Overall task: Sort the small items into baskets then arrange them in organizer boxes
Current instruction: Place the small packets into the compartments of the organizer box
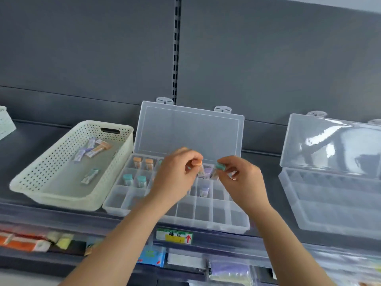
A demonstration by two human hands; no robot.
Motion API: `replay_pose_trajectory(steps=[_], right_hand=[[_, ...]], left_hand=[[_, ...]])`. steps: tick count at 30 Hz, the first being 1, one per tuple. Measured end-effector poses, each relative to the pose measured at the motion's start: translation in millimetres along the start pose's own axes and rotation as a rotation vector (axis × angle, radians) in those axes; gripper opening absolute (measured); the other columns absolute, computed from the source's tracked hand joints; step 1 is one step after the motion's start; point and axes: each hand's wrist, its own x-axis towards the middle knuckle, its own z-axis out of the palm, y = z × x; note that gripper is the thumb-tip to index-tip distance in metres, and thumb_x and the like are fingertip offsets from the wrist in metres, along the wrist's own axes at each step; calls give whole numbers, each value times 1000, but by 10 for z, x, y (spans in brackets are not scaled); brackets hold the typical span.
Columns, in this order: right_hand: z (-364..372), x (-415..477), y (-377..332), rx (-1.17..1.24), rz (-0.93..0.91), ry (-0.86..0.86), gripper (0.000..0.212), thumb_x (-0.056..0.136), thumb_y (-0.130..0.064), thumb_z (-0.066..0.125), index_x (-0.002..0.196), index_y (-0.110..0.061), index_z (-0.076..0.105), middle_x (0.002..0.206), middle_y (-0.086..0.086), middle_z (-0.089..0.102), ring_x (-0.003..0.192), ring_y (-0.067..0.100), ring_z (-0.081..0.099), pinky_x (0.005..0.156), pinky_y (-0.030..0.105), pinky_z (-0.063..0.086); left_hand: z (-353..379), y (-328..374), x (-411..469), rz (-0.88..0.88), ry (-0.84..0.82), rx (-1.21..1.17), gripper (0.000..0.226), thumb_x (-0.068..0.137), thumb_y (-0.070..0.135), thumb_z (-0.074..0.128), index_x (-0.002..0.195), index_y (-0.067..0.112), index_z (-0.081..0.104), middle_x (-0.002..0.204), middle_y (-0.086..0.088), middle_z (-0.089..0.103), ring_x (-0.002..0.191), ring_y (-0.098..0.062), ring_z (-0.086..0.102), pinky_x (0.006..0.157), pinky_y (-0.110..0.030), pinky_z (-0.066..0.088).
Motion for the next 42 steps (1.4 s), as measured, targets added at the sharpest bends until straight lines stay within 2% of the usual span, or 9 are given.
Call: replay_pose_trajectory(steps=[4, 8, 12, 16, 22, 28, 33, 37, 42], right_hand=[[-195, -111, 336, -63, 17, -3, 16, 77, -9, 75, 92, -15, 74, 83, -3, 69, 67, 10, 59, 63, 19, 47], [-206, -188, 532, -98, -11, -51, 16, 74, -5, 76, 89, -12, 75, 79, 2, 69, 64, 18, 61, 61, 34, 55], [-132, -229, 667, -175, -38, -113, 16, 73, -6, 76, 86, -14, 75, 78, 0, 71, 69, 21, 63, 61, 33, 55], [-72, -265, 732, -242, -53, -147, 14, 70, -6, 78, 81, -15, 74, 75, -2, 71, 71, 22, 61, 56, 32, 52], [-58, -306, 755, -258, -40, -186, 13, 74, -11, 77, 85, -17, 75, 81, -3, 72, 76, 18, 61, 60, 26, 50], [-128, -325, 664, -251, -16, -191, 27, 80, -25, 71, 106, -19, 70, 96, -4, 70, 92, 16, 59, 72, 28, 51], [-98, -244, 504, -228, -47, -185, 25, 82, -25, 69, 106, -18, 70, 100, -2, 70, 95, 21, 61, 75, 32, 52], [29, -114, 273, -212, -70, -251, 28, 89, -28, 61, 116, -22, 66, 113, -3, 67, 105, 20, 59, 86, 32, 49], [403, 107, -186, -173, -204, -337, 30, 89, -29, 60, 117, -21, 65, 116, 1, 65, 106, 21, 58, 84, 35, 52]], left_hand=[[369, 223, 8, 69, -126, 59, 12, 85, 5, 66, 95, 11, 69, 90, 3, 61, 76, -9, 55, 70, -19, 44], [595, 277, 27, 64, -254, 156, 19, 92, 12, 59, 108, 12, 68, 104, 0, 63, 92, -13, 59, 82, -23, 49], [693, 266, 6, 89, -341, 290, 14, 93, 13, 56, 101, 13, 67, 103, -1, 64, 93, -13, 57, 79, -19, 42], [758, 213, -16, 102, -373, 354, 10, 90, 14, 61, 96, 16, 69, 98, 1, 67, 92, -13, 57, 81, -22, 47], [790, 153, -55, 98, -371, 395, 13, 90, 20, 63, 102, 21, 69, 104, 4, 68, 100, -10, 56, 92, -27, 47], [766, 158, -69, 103, -380, 453, 29, 92, 24, 60, 121, 23, 63, 124, 6, 63, 119, -14, 51, 104, -34, 37], [558, 135, -63, 64, -336, 471, 31, 93, 31, 57, 124, 24, 62, 123, 6, 62, 113, -13, 52, 101, -31, 39], [149, 28, -57, 16, -266, 567, 30, 95, 30, 54, 124, 26, 60, 120, 6, 62, 112, -14, 53, 97, -31, 42], [-528, -303, -102, -148, -240, 741, 27, 94, 25, 53, 118, 20, 64, 110, 1, 62, 105, -18, 54, 88, -34, 48]])
